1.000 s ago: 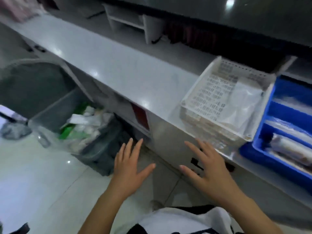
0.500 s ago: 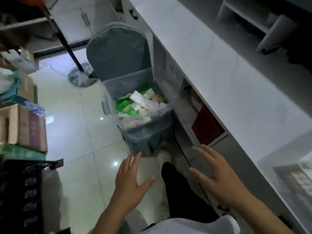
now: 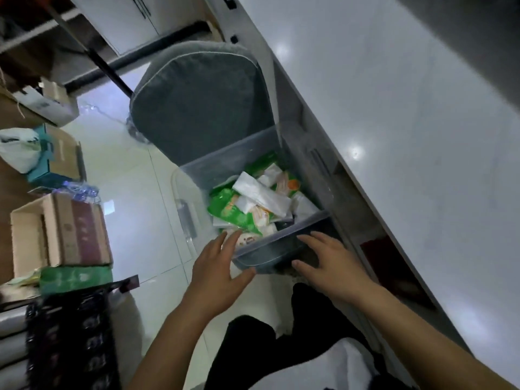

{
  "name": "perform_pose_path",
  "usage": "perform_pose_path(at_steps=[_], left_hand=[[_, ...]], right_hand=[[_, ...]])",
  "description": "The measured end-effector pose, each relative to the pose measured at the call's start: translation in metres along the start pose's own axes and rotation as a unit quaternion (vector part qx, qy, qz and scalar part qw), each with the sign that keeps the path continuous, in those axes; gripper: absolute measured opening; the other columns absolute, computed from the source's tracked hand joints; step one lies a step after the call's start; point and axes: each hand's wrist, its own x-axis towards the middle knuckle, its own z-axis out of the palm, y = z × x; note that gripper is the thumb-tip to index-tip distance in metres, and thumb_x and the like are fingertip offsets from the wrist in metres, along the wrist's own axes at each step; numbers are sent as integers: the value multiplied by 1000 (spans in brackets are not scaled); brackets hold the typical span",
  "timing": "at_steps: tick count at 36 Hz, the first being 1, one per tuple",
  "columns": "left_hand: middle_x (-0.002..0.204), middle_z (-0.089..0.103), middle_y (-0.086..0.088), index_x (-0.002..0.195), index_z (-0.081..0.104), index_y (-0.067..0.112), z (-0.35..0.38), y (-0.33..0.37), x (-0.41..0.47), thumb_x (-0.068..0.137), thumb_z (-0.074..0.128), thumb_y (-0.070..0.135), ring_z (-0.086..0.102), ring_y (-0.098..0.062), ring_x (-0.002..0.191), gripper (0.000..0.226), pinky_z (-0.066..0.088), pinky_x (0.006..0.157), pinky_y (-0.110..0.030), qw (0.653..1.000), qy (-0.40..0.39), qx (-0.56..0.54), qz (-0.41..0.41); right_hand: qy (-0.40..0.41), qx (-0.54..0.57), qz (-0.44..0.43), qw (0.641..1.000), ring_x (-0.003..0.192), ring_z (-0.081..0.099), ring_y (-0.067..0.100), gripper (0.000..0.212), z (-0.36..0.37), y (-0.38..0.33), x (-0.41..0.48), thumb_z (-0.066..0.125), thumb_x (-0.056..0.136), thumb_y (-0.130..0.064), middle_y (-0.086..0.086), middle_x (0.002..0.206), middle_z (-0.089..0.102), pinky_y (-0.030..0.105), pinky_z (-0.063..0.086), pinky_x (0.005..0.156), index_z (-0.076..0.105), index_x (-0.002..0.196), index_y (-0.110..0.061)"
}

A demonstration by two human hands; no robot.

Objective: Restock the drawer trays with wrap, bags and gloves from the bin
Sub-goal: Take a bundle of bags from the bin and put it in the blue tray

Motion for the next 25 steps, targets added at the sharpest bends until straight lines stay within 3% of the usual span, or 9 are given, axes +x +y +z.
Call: perform_pose_path(at_steps=[4,8,11,16,19,22,25], left_hand=[[166,14,1,156,19,33,-3,-2,54,89,61,51,14,-23,151,81,19,121,-44,998,-48,37,-6],[164,22,-2,155,26,31,8,-14,103,85,65,46,20,-22,149,81,20,119,-37,995,-99,-5,15],[159,32,-7,153,33,25,24,-33,156,87,70,38,30,-26,143,77,27,114,-34,991,-131,34,22],[152,43,-12,150,39,15,47,-64,259,85,70,31,41,-32,137,73,36,110,-39,978,-175,111,32],[148,48,-13,148,41,15,56,-74,317,85,70,27,46,-34,132,70,39,106,-41,967,-169,175,77],[150,44,-11,149,38,17,62,-76,365,86,67,23,43,-34,133,70,38,109,-43,943,-167,259,124],[147,46,-11,146,40,18,70,-71,400,86,65,18,43,-35,133,65,37,108,-45,915,-162,330,169]], right_hand=[[-21,-23,38,999,145,24,26,69,15,1,48,53,88,-59,1,160,28,43,27,115,33,149,-33],[-28,-42,70,996,148,14,27,71,39,8,86,48,88,-59,1,162,19,47,21,116,27,151,-35],[-29,-47,100,993,148,6,29,73,60,17,111,44,90,-61,2,165,6,53,18,115,18,154,-35],[3,-92,127,988,147,-5,27,74,92,30,129,40,90,-62,-5,165,-7,58,21,112,11,154,-39],[46,-96,141,984,147,-12,24,71,104,28,132,37,87,-65,-6,165,-3,63,17,112,18,152,-41],[87,-62,147,983,151,-5,30,64,110,22,137,38,90,-63,-2,165,11,67,16,111,32,149,-39],[118,-44,156,980,151,-2,32,61,116,18,142,41,91,-60,-1,164,15,67,18,109,35,148,-39]])
